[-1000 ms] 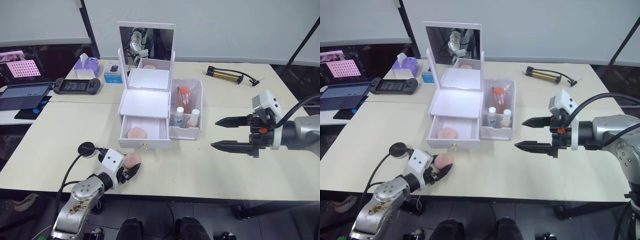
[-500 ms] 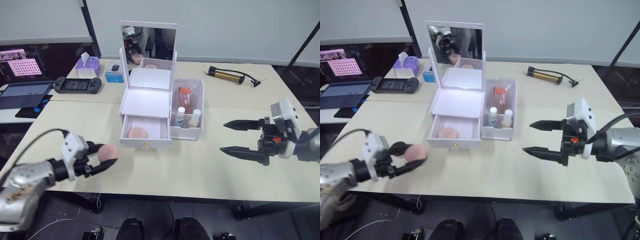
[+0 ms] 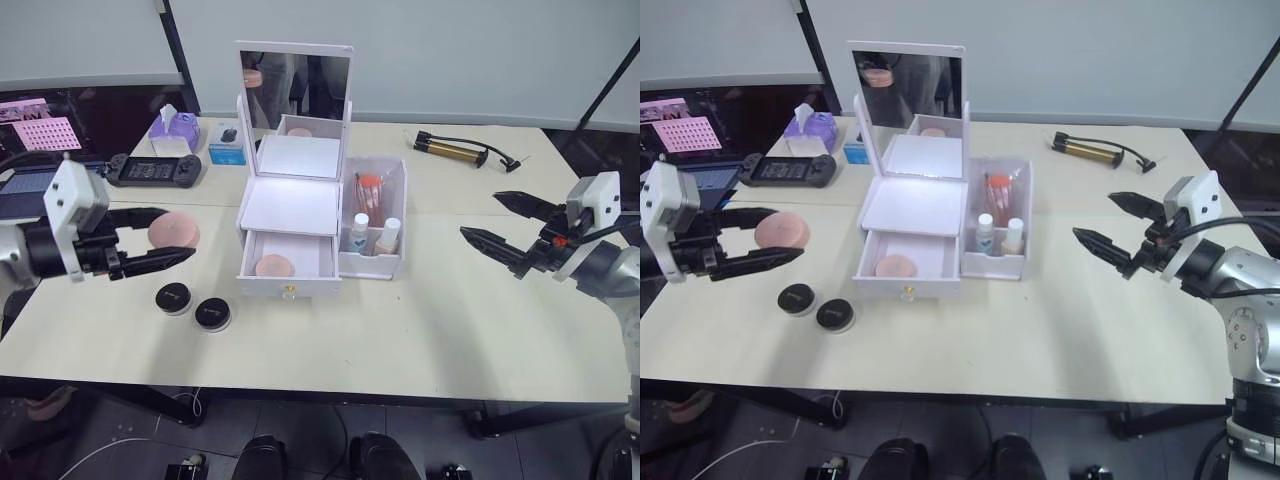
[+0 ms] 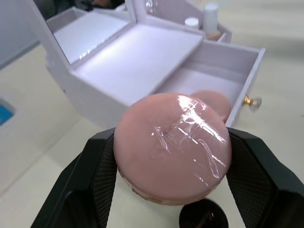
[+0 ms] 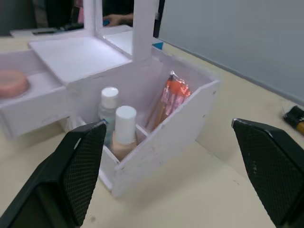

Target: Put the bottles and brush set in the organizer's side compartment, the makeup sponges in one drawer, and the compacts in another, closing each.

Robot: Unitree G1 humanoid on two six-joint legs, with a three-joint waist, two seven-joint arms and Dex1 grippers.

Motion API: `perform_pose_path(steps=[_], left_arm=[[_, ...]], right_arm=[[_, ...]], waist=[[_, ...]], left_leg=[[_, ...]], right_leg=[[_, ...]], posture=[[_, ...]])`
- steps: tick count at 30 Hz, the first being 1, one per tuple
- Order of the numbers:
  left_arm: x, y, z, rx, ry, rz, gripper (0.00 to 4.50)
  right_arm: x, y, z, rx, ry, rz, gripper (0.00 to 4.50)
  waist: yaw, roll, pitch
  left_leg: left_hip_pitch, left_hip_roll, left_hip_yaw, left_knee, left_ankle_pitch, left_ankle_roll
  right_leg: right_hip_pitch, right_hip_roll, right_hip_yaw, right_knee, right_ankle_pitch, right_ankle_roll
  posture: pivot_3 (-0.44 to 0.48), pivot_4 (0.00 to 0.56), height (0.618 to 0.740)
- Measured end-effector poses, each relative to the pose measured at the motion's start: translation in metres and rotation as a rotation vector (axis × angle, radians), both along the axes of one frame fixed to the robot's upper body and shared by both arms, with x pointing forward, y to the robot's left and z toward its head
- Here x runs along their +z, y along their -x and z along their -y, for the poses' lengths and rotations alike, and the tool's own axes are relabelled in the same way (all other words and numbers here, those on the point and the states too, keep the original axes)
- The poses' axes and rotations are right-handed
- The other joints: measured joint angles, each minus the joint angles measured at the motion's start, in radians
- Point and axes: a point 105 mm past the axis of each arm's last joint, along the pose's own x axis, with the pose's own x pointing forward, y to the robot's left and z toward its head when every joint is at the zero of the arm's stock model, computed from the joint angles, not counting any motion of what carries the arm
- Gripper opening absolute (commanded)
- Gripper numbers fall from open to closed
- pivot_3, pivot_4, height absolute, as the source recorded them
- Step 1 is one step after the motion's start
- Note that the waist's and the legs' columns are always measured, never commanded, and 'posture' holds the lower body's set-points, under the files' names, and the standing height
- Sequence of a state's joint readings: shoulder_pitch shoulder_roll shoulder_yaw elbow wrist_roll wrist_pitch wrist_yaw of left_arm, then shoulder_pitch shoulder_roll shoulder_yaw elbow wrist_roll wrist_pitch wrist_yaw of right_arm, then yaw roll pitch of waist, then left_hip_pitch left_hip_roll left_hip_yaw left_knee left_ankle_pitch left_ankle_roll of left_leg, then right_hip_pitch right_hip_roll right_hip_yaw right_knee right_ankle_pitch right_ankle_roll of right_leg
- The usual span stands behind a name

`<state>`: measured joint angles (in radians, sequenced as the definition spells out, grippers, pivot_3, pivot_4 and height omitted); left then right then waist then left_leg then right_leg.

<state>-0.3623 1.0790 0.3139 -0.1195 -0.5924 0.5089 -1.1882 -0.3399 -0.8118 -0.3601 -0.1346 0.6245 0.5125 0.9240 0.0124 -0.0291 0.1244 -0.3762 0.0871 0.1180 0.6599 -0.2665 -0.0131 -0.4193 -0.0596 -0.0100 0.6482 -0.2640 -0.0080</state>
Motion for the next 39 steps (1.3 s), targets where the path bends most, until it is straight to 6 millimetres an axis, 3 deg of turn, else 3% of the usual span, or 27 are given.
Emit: perform_pose_path(steps=[6,11,19,24,33,38,39], left_arm=[[0.003,-0.012,0.039,-0.142,-0.002,-0.018,2.94],[-0.001,-0.02,0.085,-0.314,-0.001,-0.032,2.94],[-0.027,-0.036,0.13,-0.451,-0.072,-0.079,2.94],[-0.047,-0.05,0.136,-0.448,-0.097,-0.121,2.94],[-0.053,-0.057,0.143,-0.476,-0.089,-0.114,2.94],[-0.055,-0.058,0.143,-0.468,-0.095,-0.12,4.48],[-0.055,-0.058,0.143,-0.466,-0.094,-0.126,4.48]], right_arm=[[0.015,0.023,-0.002,0.213,-0.132,-0.043,4.5],[0.032,0.044,-0.007,0.371,-0.213,-0.055,4.5],[0.026,0.068,-0.019,0.468,-0.197,-0.144,4.5],[0.021,0.071,-0.016,0.445,-0.184,-0.193,4.5],[0.026,0.078,-0.014,0.448,-0.191,-0.174,4.5],[0.029,0.078,-0.015,0.453,-0.202,-0.17,4.5],[0.03,0.078,-0.015,0.455,-0.203,-0.167,4.5]], waist=[[0.0,0.0,0.0],[0.001,0.0,0.0],[-0.002,0.0,0.0],[-0.001,0.0,0.0],[-0.001,0.0,0.0],[-0.001,0.0,0.0],[-0.001,0.0,0.0]], left_leg=[[-0.001,-0.001,-0.001,0.0,0.0,0.0],[-0.001,-0.001,-0.002,0.001,0.001,0.001],[-0.001,-0.003,-0.004,0.001,0.001,0.001],[-0.001,-0.003,-0.005,0.001,0.001,0.001],[-0.002,-0.003,-0.006,0.001,0.001,0.001],[-0.002,-0.004,-0.006,0.001,0.001,0.001],[-0.002,-0.003,-0.006,0.001,0.001,0.001]], right_leg=[[0.0,0.0,0.0,0.0,0.0,0.0],[0.001,0.0,0.0,0.0,0.001,0.001],[0.002,0.001,0.001,0.0,0.001,0.002],[0.002,0.001,0.001,0.0,0.001,0.002],[0.002,0.0,0.0,0.0,0.001,0.002],[0.002,0.0,0.001,0.0,0.001,0.002],[0.002,0.0,0.0,0.0,0.001,0.002]], posture=[[0.0,0.15,0.701],[0.0,0.15,0.701],[0.0,0.15,0.701],[0.0,0.15,0.701],[0.0,0.15,0.701],[0.0,0.15,0.701],[0.0,0.15,0.701]])
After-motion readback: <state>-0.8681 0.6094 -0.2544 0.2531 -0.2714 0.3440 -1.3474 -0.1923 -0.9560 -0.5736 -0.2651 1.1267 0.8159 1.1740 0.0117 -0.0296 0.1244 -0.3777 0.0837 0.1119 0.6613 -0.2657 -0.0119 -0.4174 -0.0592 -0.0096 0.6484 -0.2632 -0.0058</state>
